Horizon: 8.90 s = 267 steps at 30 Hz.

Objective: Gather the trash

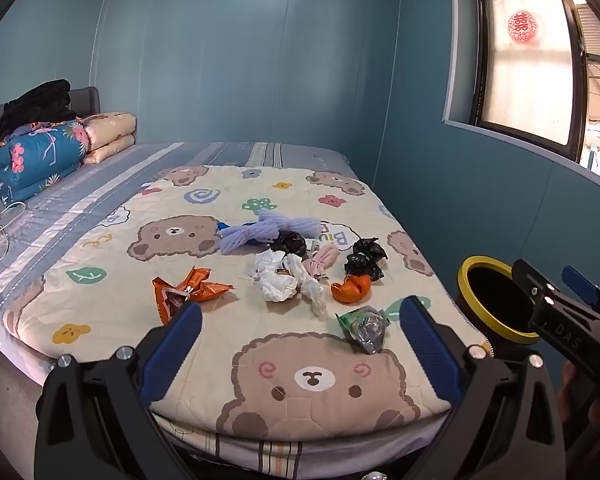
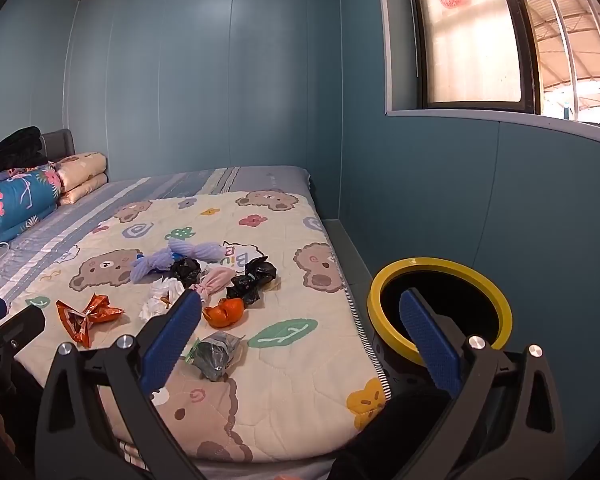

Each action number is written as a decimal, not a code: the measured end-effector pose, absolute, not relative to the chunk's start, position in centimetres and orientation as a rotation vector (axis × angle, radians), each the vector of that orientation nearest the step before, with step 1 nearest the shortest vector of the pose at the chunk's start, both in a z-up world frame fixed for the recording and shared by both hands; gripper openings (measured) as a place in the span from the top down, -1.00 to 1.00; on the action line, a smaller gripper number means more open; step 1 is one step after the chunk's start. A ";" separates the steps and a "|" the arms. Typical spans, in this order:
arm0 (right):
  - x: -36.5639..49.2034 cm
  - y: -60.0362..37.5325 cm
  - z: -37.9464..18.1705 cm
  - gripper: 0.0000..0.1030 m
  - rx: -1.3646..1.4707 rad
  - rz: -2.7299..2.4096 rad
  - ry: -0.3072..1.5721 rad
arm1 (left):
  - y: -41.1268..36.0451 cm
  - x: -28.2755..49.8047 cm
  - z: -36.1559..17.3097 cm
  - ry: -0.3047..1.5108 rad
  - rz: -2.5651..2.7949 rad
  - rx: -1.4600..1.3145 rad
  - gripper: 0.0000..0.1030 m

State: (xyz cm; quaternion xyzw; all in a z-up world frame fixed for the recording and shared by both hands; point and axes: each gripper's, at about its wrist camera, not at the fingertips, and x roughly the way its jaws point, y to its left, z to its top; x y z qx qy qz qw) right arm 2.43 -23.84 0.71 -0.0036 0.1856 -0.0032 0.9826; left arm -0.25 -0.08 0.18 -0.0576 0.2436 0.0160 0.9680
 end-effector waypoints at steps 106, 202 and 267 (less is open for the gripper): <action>16.8 -17.3 -8.8 -0.85 -0.160 0.220 0.765 | 13.0 12.7 -7.5 0.891 0.110 -0.075 -0.86; 17.1 -47.5 3.7 0.47 0.232 -0.039 0.684 | -19.9 25.4 1.2 0.737 -0.508 -0.005 0.42; 21.6 -45.5 0.4 -0.46 0.270 -0.010 0.754 | -14.5 30.2 -0.2 0.703 -0.342 -0.091 -0.84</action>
